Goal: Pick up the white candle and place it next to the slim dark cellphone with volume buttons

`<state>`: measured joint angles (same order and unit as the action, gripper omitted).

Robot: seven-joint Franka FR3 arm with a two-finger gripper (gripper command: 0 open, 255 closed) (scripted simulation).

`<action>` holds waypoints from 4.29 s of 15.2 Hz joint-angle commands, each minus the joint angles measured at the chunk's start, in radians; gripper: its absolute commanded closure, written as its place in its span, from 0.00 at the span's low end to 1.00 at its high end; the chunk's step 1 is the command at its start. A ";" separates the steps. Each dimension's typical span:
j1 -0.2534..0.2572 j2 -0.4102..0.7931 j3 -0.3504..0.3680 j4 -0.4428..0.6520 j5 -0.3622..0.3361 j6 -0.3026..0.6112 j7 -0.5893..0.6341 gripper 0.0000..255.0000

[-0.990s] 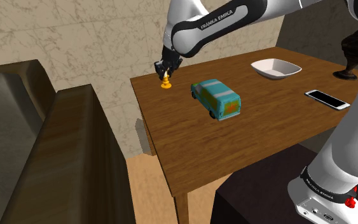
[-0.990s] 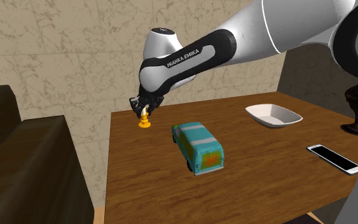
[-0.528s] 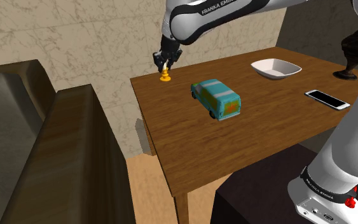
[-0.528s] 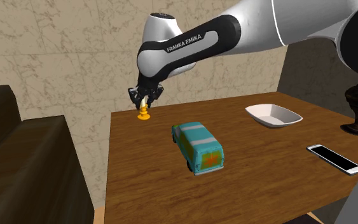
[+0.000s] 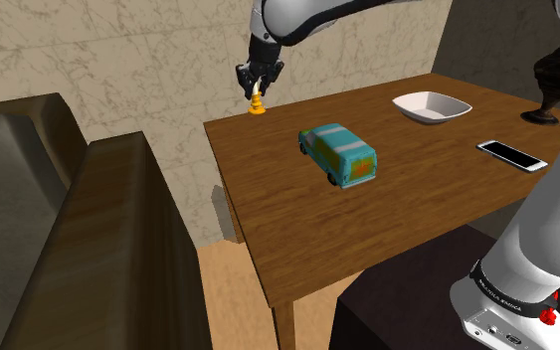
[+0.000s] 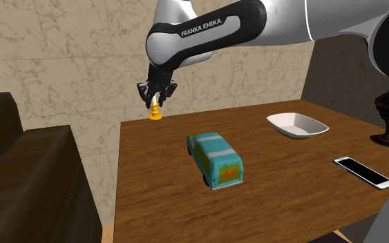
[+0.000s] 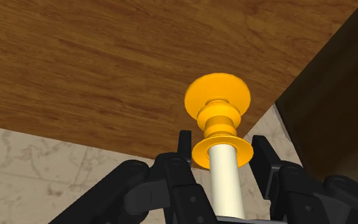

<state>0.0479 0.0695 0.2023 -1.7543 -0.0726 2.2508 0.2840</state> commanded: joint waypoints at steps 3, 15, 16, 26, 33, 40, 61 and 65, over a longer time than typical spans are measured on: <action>0.000 -0.002 0.000 0.052 0.003 -0.055 -0.004 1.00; 0.004 0.019 0.003 0.241 0.003 -0.223 -0.010 1.00; 0.005 0.022 0.003 0.259 0.002 -0.237 -0.010 1.00; -0.064 -0.198 -0.064 0.037 0.102 -0.229 -0.163 1.00; -0.105 -0.381 -0.162 -0.151 0.161 -0.232 -0.318 1.00; -0.142 -0.526 -0.274 -0.274 0.178 -0.267 -0.468 1.00; -0.255 -0.693 -0.676 -0.297 0.105 -0.457 -0.927 1.00; -0.262 -0.673 -0.768 -0.244 0.093 -0.497 -1.021 1.00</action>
<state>-0.2117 -0.6065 -0.5447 -2.0102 0.0237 1.7649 -0.7141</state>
